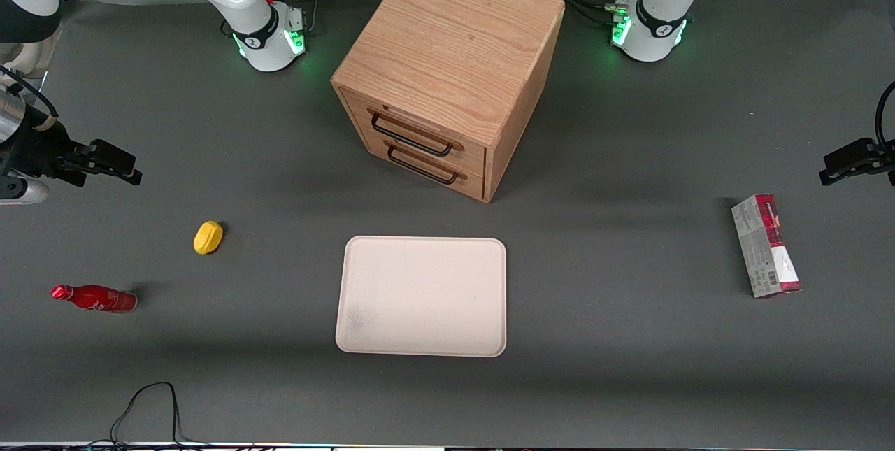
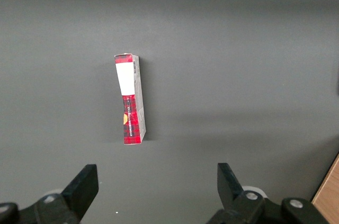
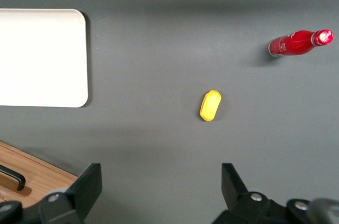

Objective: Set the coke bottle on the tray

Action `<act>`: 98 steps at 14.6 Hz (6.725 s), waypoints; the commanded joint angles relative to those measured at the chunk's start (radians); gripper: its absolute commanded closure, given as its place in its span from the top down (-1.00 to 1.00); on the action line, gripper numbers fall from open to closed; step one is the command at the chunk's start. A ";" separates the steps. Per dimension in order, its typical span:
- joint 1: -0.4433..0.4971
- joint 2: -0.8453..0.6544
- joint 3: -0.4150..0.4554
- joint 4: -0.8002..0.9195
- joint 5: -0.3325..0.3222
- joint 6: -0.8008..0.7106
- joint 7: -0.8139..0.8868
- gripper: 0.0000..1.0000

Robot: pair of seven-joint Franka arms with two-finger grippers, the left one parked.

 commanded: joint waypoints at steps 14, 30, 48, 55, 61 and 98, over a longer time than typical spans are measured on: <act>-0.091 0.207 -0.192 0.023 -0.011 0.218 -0.296 0.99; -0.220 0.599 -0.210 0.126 0.288 0.611 -0.667 0.98; -0.160 0.579 -0.202 0.334 0.230 0.265 -0.302 -1.00; 0.035 0.553 -0.068 0.582 0.046 0.008 0.263 -1.00; 0.125 0.600 0.155 0.632 -0.121 0.138 0.584 -1.00; 0.098 0.138 0.034 0.120 0.009 -0.018 -0.003 1.00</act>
